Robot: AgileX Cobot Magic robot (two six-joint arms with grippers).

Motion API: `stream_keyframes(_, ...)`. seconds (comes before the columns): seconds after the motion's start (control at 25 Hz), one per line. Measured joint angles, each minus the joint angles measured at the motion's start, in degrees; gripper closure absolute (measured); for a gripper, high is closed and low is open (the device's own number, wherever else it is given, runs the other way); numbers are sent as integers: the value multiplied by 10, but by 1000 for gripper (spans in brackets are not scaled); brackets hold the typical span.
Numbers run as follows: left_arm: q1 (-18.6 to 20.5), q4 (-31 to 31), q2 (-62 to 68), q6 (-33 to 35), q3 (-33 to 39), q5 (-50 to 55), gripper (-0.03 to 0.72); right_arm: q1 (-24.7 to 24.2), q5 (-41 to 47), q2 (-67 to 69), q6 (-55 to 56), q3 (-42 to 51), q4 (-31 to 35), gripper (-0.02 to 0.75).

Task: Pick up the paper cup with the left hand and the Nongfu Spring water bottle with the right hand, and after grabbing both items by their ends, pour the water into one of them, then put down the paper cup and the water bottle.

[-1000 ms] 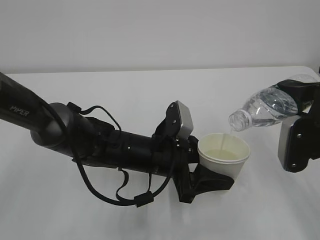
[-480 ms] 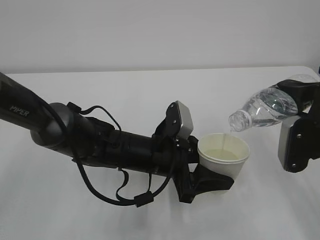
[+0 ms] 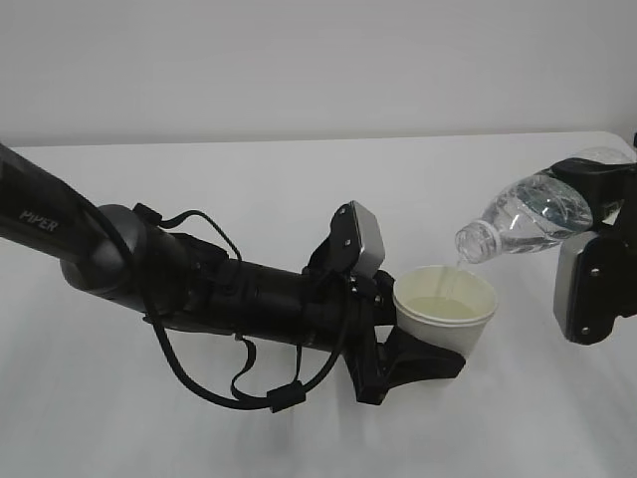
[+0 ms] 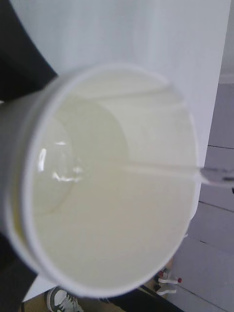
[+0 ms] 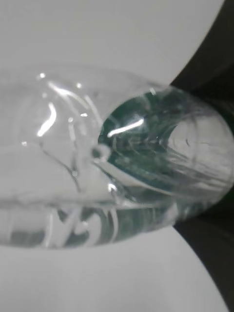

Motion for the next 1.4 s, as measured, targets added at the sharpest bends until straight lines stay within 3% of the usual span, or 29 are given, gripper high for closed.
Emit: stream_keyframes(1.4,0,0,0,0,0,1,242,0,0,0,-2,0,0,364)
